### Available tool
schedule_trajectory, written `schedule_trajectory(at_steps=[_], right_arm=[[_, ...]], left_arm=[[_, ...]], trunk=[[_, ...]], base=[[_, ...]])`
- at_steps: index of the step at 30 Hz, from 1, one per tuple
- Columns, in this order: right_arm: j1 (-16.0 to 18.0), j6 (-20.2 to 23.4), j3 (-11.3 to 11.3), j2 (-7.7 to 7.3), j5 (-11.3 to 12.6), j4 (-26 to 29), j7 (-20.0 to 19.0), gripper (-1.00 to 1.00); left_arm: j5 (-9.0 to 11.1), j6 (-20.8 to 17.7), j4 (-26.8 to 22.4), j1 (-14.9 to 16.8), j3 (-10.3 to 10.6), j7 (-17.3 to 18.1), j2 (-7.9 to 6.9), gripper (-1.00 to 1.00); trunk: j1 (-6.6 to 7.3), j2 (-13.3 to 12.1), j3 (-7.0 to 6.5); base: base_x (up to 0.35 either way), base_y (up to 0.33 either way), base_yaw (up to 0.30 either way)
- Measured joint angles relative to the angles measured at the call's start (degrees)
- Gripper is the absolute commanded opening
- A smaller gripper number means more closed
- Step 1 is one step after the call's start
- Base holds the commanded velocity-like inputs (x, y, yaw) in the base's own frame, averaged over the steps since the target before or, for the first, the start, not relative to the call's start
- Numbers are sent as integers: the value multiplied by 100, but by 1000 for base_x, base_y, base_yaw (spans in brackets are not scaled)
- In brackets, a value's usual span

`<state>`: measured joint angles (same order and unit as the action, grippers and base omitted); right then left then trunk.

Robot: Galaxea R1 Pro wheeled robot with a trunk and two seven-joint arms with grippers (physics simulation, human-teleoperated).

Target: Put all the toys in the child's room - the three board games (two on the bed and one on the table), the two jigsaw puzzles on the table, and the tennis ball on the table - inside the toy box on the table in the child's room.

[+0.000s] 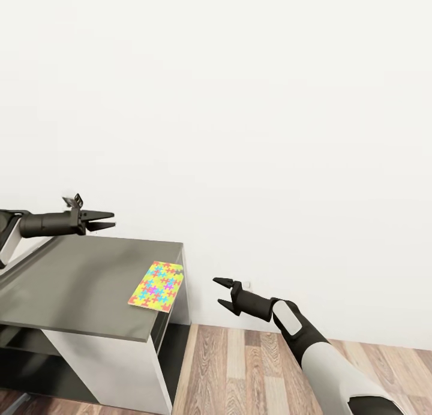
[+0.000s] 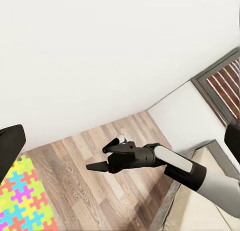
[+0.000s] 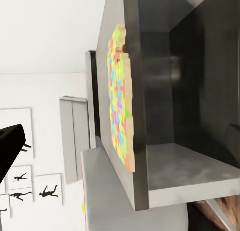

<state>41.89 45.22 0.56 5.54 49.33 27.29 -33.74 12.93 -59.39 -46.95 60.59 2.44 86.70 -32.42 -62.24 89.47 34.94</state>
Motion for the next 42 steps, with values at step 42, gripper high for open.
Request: schedule_trajectory(at_steps=[42], right_arm=[[0,-28,0,19,-4,3,-1,100]], left_arm=[[-7,0,-632,1,451,7,278,100]], trunk=[[0,0,0]], base=[[0,41,0]])
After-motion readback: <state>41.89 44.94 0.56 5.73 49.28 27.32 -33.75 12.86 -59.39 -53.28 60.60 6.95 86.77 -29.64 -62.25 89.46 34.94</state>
